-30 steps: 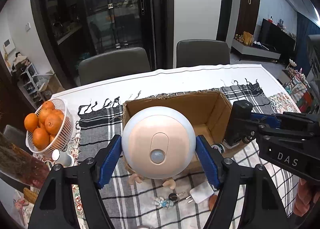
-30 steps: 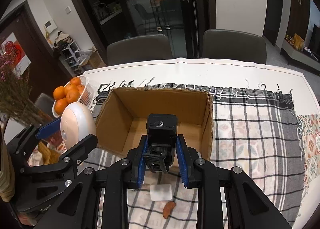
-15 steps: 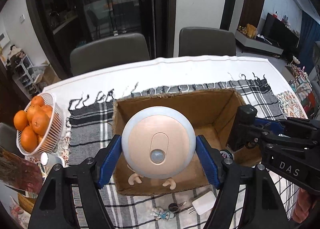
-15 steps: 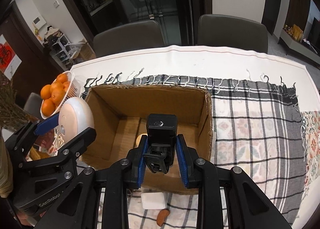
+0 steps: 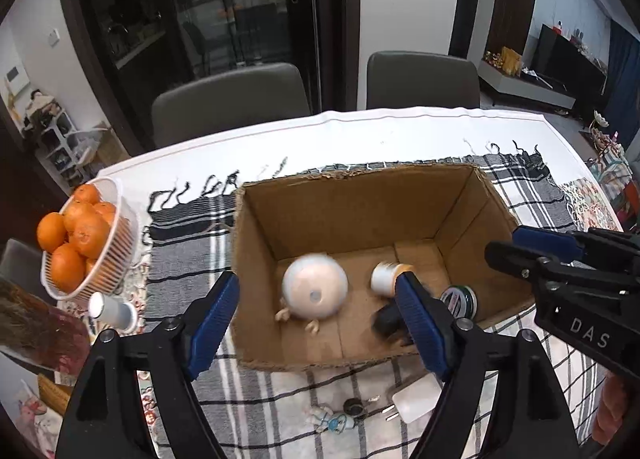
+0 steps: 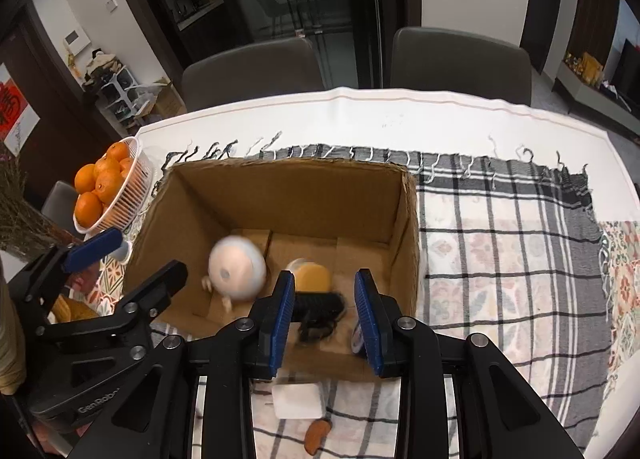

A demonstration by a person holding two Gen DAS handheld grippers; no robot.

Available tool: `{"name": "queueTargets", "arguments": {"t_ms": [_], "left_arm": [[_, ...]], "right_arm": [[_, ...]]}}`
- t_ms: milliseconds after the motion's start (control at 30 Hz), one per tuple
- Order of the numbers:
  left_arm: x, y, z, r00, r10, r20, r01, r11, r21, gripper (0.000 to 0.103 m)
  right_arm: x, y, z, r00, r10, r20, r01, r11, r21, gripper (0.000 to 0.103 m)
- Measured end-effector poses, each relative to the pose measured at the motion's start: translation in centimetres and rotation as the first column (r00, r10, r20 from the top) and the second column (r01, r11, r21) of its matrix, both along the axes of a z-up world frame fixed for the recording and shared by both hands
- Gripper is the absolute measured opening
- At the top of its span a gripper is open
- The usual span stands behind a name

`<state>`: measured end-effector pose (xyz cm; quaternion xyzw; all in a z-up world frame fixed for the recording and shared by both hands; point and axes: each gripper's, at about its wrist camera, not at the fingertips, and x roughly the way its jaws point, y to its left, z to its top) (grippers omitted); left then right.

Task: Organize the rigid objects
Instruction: 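Open the left tool inside the box while the right tool releases the holder, then withdraw both tools from the box back over the table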

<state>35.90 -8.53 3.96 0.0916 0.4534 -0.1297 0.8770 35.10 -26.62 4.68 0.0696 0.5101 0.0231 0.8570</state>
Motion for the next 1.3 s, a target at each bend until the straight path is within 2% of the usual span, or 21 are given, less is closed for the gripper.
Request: {"name": "queueTargets", "arguments": {"t_ms": [100,267,500,700,1067,1300], "left_arm": [[-1.6,0.8,0.8,1.000,0.013,0.025,-0.012,1.000,-0.008,0.082],[-4.0,1.8,1.6,0.998,0.022,0.052,-0.021,1.000,-0.019,0.082],[-7.6,4.0,1.8,0.996,0.021,0.082,-0.020,1.000,-0.008,0.083],[-10.6,6.3,0.7,0.997,0.029,0.069,-0.026,0.999,-0.036,0.083],[-15.8,9.6,-2.0,0.993,0.050,0.108,-0.051,0.999,0.006,0.083],[-18.5,11.4,-4.2,0.991,0.074,0.115,-0.072,0.997,-0.027,0.083]], "right_arm": [[-1.3,0.4,1.0,0.999,0.003,0.032,-0.002,1.000,-0.029,0.033],[-3.9,1.4,3.0,0.995,0.023,0.100,-0.015,0.997,-0.075,0.041],[-6.8,3.1,3.7,0.991,0.050,0.126,-0.036,0.993,-0.111,0.047],[-9.3,5.0,3.0,0.992,0.050,0.118,-0.037,0.993,-0.112,0.050],[-14.6,7.9,0.0,0.988,0.023,0.152,-0.006,0.994,-0.112,0.050],[-17.6,9.4,-1.3,0.972,0.001,0.234,0.022,0.995,-0.093,0.055]]}}
